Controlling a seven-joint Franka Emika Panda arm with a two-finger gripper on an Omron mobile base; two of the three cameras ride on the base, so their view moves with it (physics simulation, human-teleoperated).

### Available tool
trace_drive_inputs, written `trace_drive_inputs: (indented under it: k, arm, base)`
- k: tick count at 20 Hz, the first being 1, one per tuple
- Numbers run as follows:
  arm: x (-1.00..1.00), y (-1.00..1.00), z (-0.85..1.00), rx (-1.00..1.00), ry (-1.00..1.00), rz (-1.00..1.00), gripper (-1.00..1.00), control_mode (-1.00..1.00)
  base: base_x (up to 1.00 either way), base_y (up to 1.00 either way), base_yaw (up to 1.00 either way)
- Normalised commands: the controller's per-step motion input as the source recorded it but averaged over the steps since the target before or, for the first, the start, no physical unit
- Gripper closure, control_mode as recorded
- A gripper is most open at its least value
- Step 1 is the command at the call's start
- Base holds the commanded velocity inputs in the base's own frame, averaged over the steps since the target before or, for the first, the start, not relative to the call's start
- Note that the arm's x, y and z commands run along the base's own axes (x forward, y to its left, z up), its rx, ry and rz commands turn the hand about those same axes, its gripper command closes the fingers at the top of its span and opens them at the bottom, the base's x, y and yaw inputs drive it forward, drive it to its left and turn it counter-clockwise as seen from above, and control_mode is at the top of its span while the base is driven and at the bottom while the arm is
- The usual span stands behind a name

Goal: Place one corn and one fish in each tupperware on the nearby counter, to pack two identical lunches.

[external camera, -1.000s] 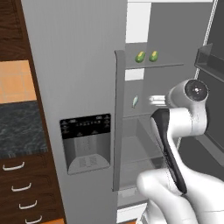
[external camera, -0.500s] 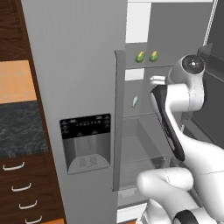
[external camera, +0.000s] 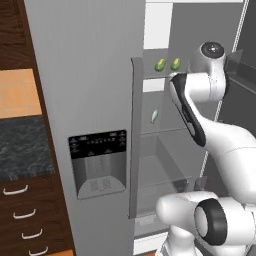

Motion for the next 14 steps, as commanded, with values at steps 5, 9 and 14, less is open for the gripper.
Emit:
trace_drive_inputs:
  k: [5,9,14]
  arm:
    - [0.35,-0.01,0.24,0.01,0.01,0.00,-1.00,-1.00]
    - [0.44,-0.13,0.02,0.04,0.01,0.00,-1.00,-1.00]
    - [0.24,-0.16,0.01,0.03,-0.05,0.00,-1.00,-1.00]
  base:
    - [0.00,0.00,0.00]
    - [0.00,0.00,0.00]
    - [0.00,0.00,0.00]
